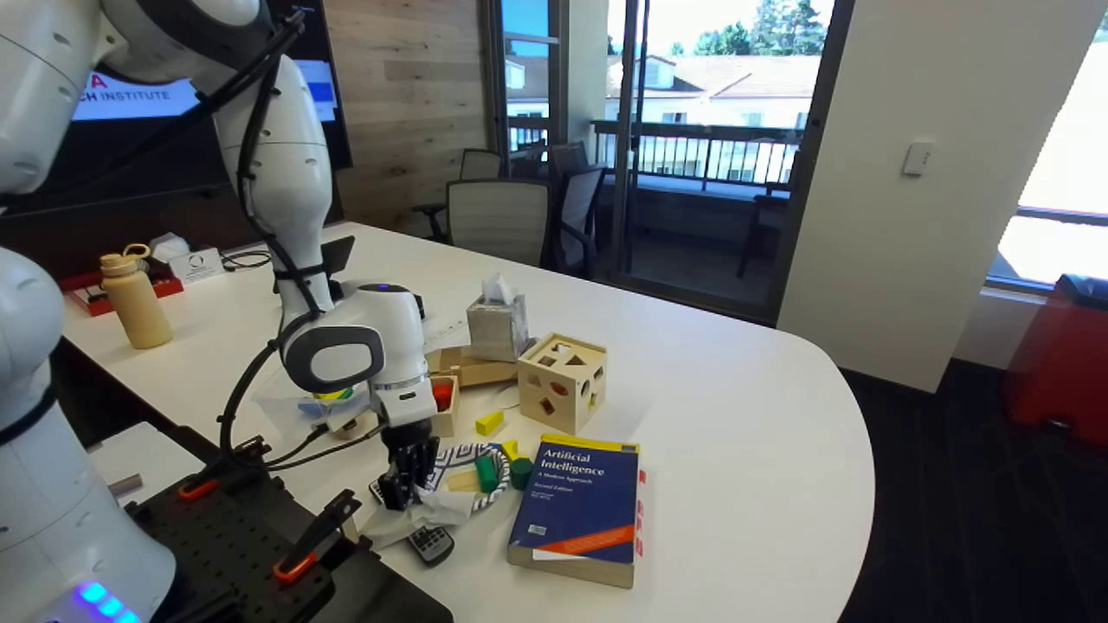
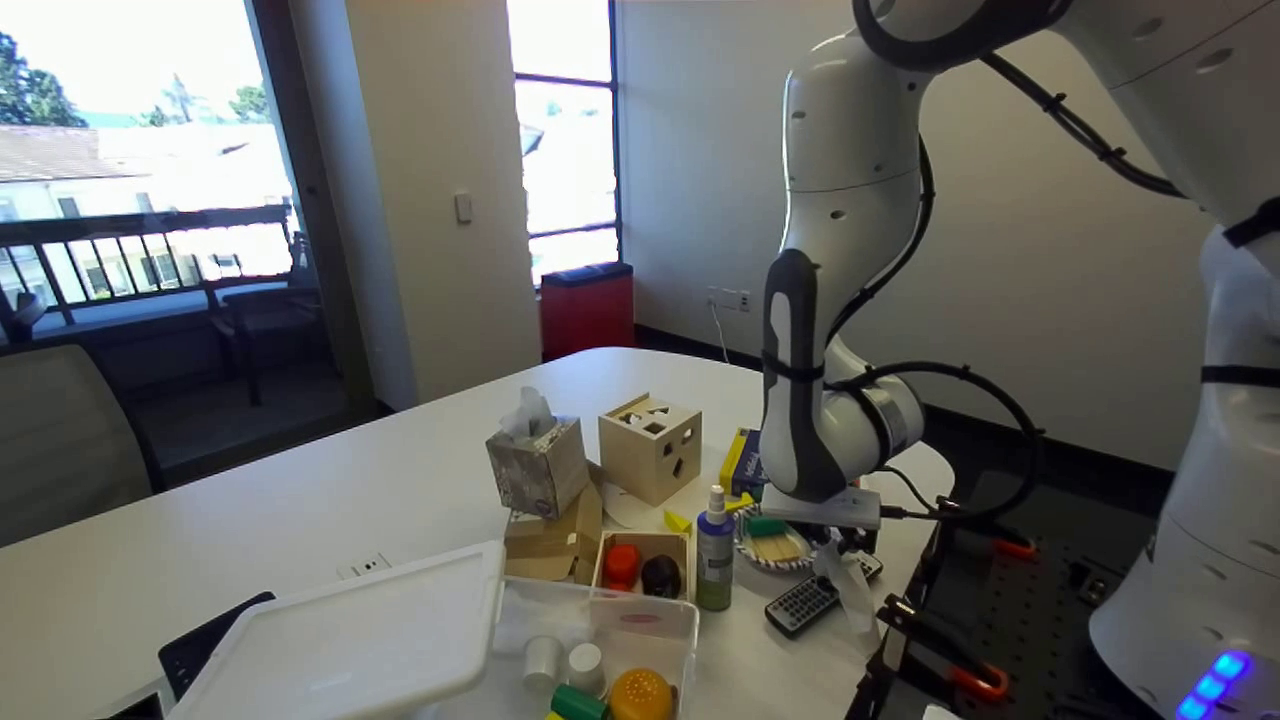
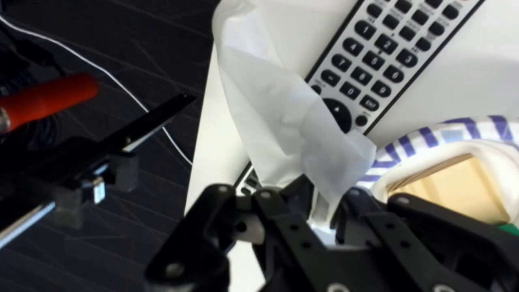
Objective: Use the white napkin to wipe the grey remote.
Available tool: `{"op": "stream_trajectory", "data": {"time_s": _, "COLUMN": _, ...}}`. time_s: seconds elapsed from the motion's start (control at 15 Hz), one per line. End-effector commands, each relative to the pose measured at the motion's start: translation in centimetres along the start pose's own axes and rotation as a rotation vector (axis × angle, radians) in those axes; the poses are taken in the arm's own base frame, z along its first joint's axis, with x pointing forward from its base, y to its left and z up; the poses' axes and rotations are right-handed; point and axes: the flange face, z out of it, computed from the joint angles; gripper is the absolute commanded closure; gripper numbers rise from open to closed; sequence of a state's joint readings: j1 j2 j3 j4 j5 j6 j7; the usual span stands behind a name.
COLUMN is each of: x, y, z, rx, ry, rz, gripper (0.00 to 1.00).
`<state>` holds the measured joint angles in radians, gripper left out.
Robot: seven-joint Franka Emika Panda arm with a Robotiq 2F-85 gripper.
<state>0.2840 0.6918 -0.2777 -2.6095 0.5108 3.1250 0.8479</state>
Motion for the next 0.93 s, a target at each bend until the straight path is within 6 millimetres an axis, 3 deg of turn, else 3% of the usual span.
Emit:
{"op": "stream_trajectory", "data": {"time_s": 0.0, "x": 0.0, "y": -1.0, "z": -1.7, "rx": 0.07, "ry": -0.101, "rz": -0.021, "gripper": 0.99}}
{"op": "stream_trajectory", "data": {"time_s": 0.6, "x": -1.4, "y": -3.0, "z": -1.3, "rx": 0.203, "ry": -0.339, "rz": -0.112, "gripper": 0.99}}
{"op": "stream_trajectory", "data": {"time_s": 0.87, "x": -0.6, "y": -1.5, "z": -1.8, "rx": 0.189, "ry": -0.329, "rz": -0.079, "gripper": 0.99}}
